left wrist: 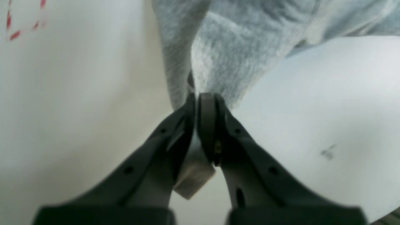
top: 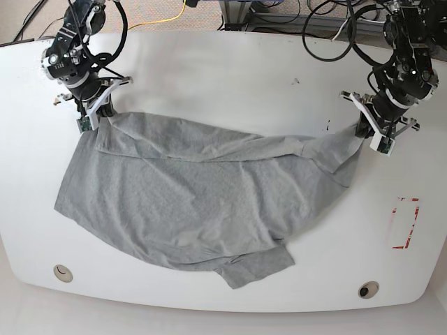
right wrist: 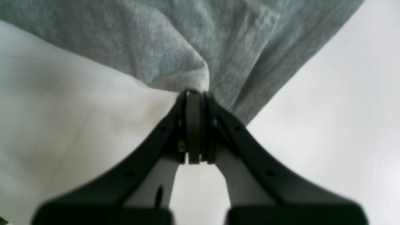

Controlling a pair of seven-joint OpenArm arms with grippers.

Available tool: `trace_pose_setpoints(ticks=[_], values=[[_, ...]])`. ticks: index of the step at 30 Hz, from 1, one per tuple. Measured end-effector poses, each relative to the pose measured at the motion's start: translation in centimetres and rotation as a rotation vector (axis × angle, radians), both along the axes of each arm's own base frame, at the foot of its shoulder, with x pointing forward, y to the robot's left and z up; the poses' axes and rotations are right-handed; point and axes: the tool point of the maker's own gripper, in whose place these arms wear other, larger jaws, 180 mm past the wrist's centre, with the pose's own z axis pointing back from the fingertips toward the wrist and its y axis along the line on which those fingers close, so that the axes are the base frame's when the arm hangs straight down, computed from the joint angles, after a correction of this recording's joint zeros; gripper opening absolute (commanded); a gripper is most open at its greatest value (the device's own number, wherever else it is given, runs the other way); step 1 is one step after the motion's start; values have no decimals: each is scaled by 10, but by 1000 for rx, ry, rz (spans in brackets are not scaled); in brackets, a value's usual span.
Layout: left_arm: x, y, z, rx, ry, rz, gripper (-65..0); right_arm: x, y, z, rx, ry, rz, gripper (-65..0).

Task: Layout the t-shirt on the table in an organized manner, then fold the t-shirt properly
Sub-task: 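Lower the shirt onto the table with both grippers, spreading it flat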

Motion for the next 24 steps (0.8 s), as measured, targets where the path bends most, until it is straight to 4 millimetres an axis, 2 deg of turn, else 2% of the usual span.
trace_pose_setpoints(ticks=[8, 16, 21, 24], values=[[-30, 14, -17, 23, 79, 24, -650, -26, 1, -14, 3, 65, -1, -650], [-49, 31, -21, 87, 128, -14, -650, -46, 2, -23, 10, 113, 0, -631], [-59, 28, -26, 112, 162, -98, -646, -60, 5, -29, 18, 145, -5, -457], [-63, 31, -26, 102, 164, -95, -587, -66, 8, -34, 24, 161, -22, -322]])
